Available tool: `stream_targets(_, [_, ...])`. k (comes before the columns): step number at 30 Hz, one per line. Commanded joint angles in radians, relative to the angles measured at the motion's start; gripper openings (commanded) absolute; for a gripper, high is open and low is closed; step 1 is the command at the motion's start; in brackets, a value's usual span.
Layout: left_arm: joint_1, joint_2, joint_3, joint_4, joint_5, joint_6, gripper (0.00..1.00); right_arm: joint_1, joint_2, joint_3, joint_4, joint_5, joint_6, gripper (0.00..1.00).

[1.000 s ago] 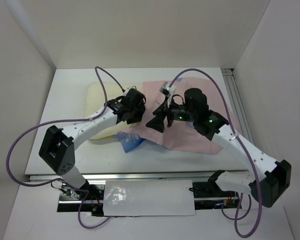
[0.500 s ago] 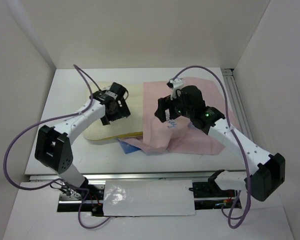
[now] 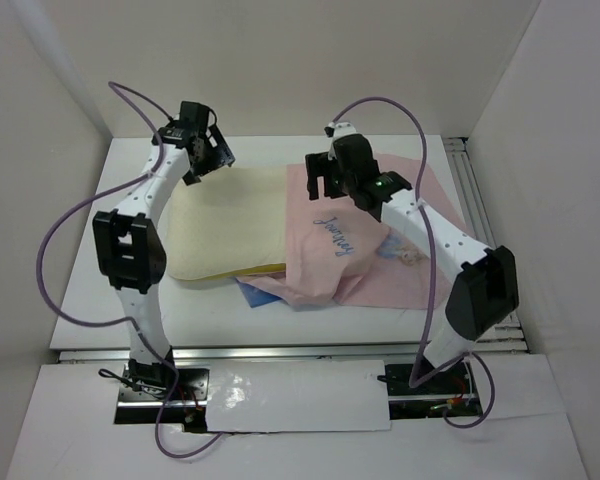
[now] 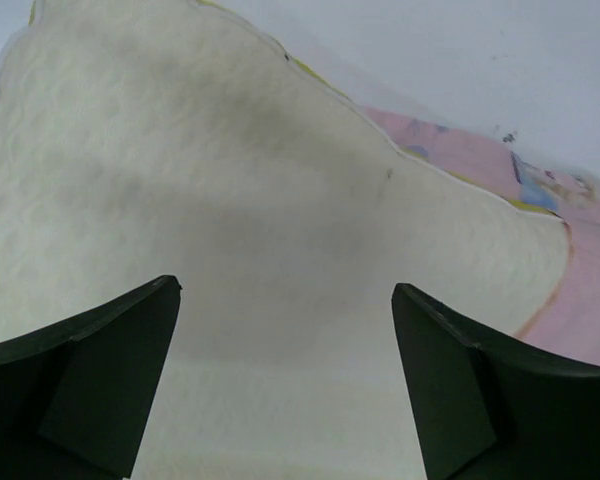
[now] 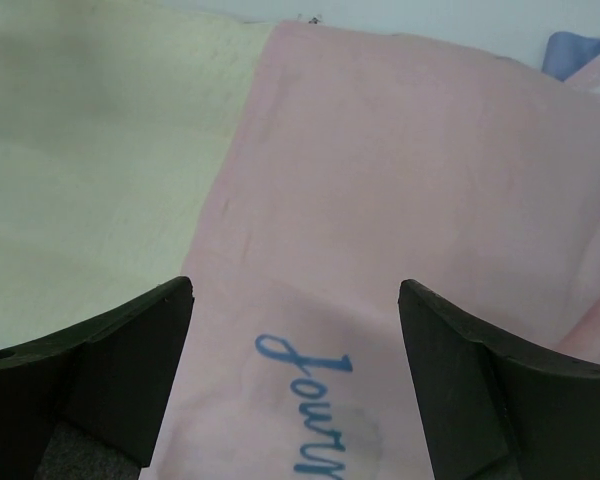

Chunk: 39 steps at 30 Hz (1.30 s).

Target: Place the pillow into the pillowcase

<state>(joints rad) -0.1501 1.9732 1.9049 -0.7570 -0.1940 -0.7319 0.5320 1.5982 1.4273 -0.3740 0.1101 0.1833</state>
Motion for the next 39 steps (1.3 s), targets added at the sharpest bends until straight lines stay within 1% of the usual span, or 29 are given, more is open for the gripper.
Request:
stream_targets(1, [0.006, 0.120, 0.095, -0.030, 0.031, 0.101, 1.00, -0.004, 0.086, 0.102, 0.021, 0.051, -0.028, 0.90])
stream_targets(3, [-0.005, 0.165, 0.141, -0.030, 0.031, 0.112, 1.00, -0.013, 0.140, 0.181, 0.021, 0.047, -0.028, 0.90])
stream_targets(4, [-0.005, 0.211, 0.155, -0.021, 0.054, 0.129, 1.00, -0.013, 0.201, 0.214, 0.021, 0.046, -0.028, 0.89])
stream_targets(6, [-0.005, 0.255, 0.192, -0.009, 0.117, 0.138, 1.00, -0.001, 0.270, 0.293, -0.017, 0.074, -0.028, 0.87])
stream_targets(7, [-0.005, 0.275, 0.192, -0.008, 0.131, 0.147, 1.00, 0.012, 0.305, 0.380, -0.034, 0.091, -0.028, 0.87])
stream_targets(8, [-0.005, 0.311, 0.192, 0.001, 0.131, 0.147, 1.00, 0.013, 0.377, 0.421, -0.060, 0.108, -0.028, 0.87])
stream_targets(9, [-0.005, 0.326, 0.192, 0.001, 0.140, 0.147, 1.00, 0.023, 0.412, 0.461, -0.075, 0.129, -0.028, 0.86])
stream_targets(10, [-0.005, 0.338, 0.183, 0.001, 0.140, 0.147, 1.00, 0.034, 0.448, 0.540, -0.089, 0.141, -0.028, 0.86])
stream_targets(11, [-0.005, 0.358, 0.169, 0.001, 0.140, 0.147, 0.97, 0.034, 0.515, 0.577, -0.126, 0.158, -0.028, 0.86])
stream_targets(12, [-0.005, 0.368, 0.145, 0.017, 0.140, 0.147, 0.83, 0.034, 0.548, 0.616, -0.146, 0.158, -0.028, 0.86])
stream_targets(13, [-0.005, 0.368, 0.132, 0.018, 0.162, 0.147, 0.67, 0.045, 0.577, 0.683, -0.163, 0.184, -0.028, 0.86])
stream_targets(15, [-0.014, 0.381, 0.111, 0.053, 0.183, 0.157, 0.29, 0.054, 0.649, 0.732, -0.199, 0.194, -0.028, 0.84])
stream_targets(16, [-0.014, 0.392, 0.100, 0.053, 0.183, 0.157, 0.00, 0.054, 0.666, 0.749, -0.200, 0.194, -0.028, 0.84])
stream_targets(18, [-0.014, 0.392, 0.074, 0.082, 0.183, 0.157, 0.00, 0.066, 0.703, 0.772, -0.200, 0.203, -0.037, 0.83])
stream_targets(19, [-0.023, 0.372, 0.047, 0.094, 0.183, 0.169, 0.00, 0.066, 0.713, 0.772, -0.200, 0.203, -0.038, 0.81])
stream_targets(20, [-0.023, 0.357, 0.033, 0.107, 0.183, 0.169, 0.00, 0.066, 0.727, 0.797, -0.200, 0.203, -0.027, 0.81])
stream_targets(22, [-0.023, 0.316, -0.033, 0.165, 0.183, 0.181, 0.00, 0.075, 0.762, 0.821, -0.223, 0.203, -0.027, 0.77])
stream_targets(24, [-0.023, 0.231, -0.091, 0.221, 0.192, 0.190, 0.00, 0.075, 0.775, 0.822, -0.223, 0.215, -0.027, 0.70])
stream_targets(25, [-0.023, 0.199, -0.151, 0.281, 0.192, 0.204, 0.00, 0.075, 0.775, 0.822, -0.214, 0.226, -0.016, 0.66])
stream_targets(26, [-0.023, 0.138, -0.177, 0.307, 0.205, 0.224, 0.00, 0.075, 0.784, 0.822, -0.213, 0.261, -0.007, 0.54])
stream_targets(28, [-0.023, 0.084, -0.219, 0.346, 0.205, 0.224, 0.00, 0.075, 0.784, 0.822, -0.204, 0.296, -0.007, 0.45])
stream_targets(29, [-0.023, 0.063, -0.246, 0.360, 0.205, 0.236, 0.00, 0.075, 0.784, 0.822, -0.204, 0.333, 0.005, 0.39])
stream_targets(30, [-0.023, 0.044, -0.247, 0.369, 0.193, 0.247, 0.00, 0.075, 0.784, 0.822, -0.204, 0.344, 0.005, 0.25])
stream_targets(32, [-0.023, 0.003, -0.256, 0.369, 0.180, 0.258, 0.00, 0.075, 0.747, 0.806, -0.204, 0.365, 0.014, 0.10])
stream_targets(33, [-0.023, -0.011, -0.256, 0.369, 0.170, 0.268, 0.00, 0.075, 0.734, 0.780, -0.204, 0.376, 0.015, 0.00])
stream_targets(35, [-0.023, -0.034, -0.265, 0.378, 0.169, 0.278, 0.00, 0.085, 0.685, 0.753, -0.158, 0.376, 0.015, 0.00])
stream_targets(38, [-0.023, -0.092, -0.296, 0.438, 0.244, 0.298, 0.00, 0.085, 0.619, 0.700, -0.085, 0.274, -0.005, 0.00])
stream_targets(39, [-0.023, -0.115, -0.306, 0.438, 0.305, 0.307, 0.00, 0.085, 0.603, 0.688, -0.063, 0.188, -0.024, 0.00])
